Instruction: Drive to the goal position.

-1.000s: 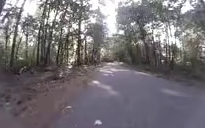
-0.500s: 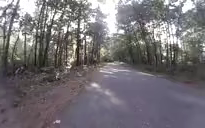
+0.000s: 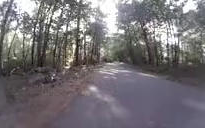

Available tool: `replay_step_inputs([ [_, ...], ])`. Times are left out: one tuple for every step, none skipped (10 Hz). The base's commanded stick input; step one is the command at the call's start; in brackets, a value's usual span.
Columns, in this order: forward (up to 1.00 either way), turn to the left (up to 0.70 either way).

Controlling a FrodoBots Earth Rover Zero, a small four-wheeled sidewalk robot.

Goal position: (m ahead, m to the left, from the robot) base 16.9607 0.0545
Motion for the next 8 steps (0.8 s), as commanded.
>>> replay_step_inputs([
  [0.7,-0.01],
  [0.7,-0.01],
  [0.7,-0.01],
  [0.7,-0.01],
  [0.7,-0.01],
  [0.7,-0.01],
  [0.7,-0.01],
  [0.7,-0.01],
])
